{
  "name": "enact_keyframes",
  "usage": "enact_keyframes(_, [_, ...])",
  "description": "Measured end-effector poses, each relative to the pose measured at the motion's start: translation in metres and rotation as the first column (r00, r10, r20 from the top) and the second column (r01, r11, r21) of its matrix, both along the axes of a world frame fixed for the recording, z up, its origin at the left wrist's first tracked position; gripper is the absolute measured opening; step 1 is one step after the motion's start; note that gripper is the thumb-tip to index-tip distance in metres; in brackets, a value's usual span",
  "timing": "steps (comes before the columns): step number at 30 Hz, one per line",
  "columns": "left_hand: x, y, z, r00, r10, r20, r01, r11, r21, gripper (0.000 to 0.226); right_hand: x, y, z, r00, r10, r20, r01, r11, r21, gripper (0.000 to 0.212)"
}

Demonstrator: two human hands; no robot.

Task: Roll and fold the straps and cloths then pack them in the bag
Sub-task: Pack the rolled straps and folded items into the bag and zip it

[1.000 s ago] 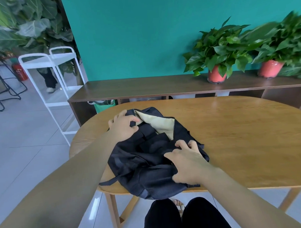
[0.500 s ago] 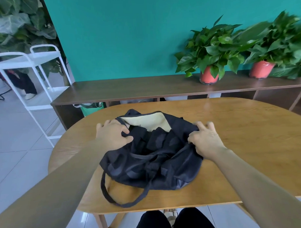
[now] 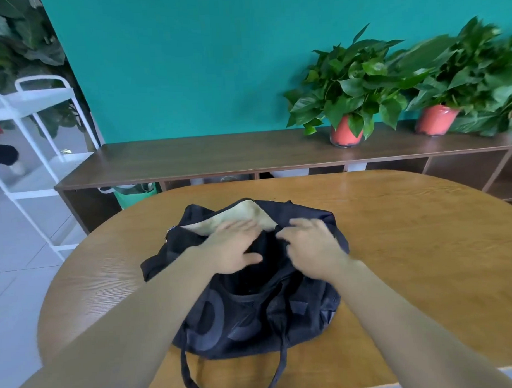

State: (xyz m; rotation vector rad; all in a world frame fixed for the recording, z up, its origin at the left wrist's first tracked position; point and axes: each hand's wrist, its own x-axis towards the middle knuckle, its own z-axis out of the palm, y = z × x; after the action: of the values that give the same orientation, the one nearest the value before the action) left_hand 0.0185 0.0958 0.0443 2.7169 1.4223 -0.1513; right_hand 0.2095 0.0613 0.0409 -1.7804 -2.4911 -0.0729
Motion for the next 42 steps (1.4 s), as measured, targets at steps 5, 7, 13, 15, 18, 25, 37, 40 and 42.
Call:
enact_keyframes(5, [0.007,0.007,-0.018,0.981,-0.018,-0.195,0.000,0.996,-0.094,0.083,-0.011,0.007,-0.019,0.980,-0.045,0.193,0.091,0.967,-0.237,0.059])
enact_keyframes(7, [0.002,0.005,-0.023,0.965,0.015,-0.262,-0.046,0.993,-0.113,0.089,-0.009,0.009,-0.017,0.967,-0.005,0.256,0.080,0.956,-0.282,0.060])
enact_keyframes(13, [0.004,-0.005,-0.048,0.957,0.110,-0.270,-0.150,0.980,-0.133,0.094,-0.006,0.006,-0.023,0.919,0.035,0.394,0.101,0.942,-0.320,0.064])
enact_keyframes(15, [0.005,-0.005,-0.051,0.953,0.122,-0.277,-0.162,0.979,-0.127,0.096,-0.008,0.007,-0.023,0.918,0.041,0.394,0.098,0.941,-0.325,0.064])
enact_keyframes(18, [0.004,-0.007,-0.044,0.959,0.106,-0.263,-0.141,0.983,-0.117,0.098,-0.009,0.006,-0.018,0.936,0.040,0.351,0.089,0.935,-0.343,0.064])
enact_keyframes(25, [-0.040,0.007,0.005,0.976,0.179,0.123,-0.185,0.982,0.036,0.025,-0.035,0.007,0.011,0.995,0.033,0.090,-0.015,0.982,-0.190,0.044])
enact_keyframes(37, [-0.083,0.005,-0.006,0.956,0.230,-0.183,-0.237,0.971,-0.019,0.030,-0.105,0.017,-0.019,0.955,0.206,0.212,-0.149,0.954,-0.260,0.068])
enact_keyframes(40, [-0.081,0.004,-0.008,0.933,0.248,-0.262,-0.273,0.960,-0.066,0.020,-0.107,0.020,-0.020,0.960,0.203,0.194,-0.145,0.950,-0.276,0.066])
enact_keyframes(42, [-0.082,0.002,-0.011,0.941,0.269,-0.206,-0.276,0.961,-0.009,0.015,-0.108,0.021,-0.019,0.971,0.188,0.148,-0.138,0.946,-0.292,0.060])
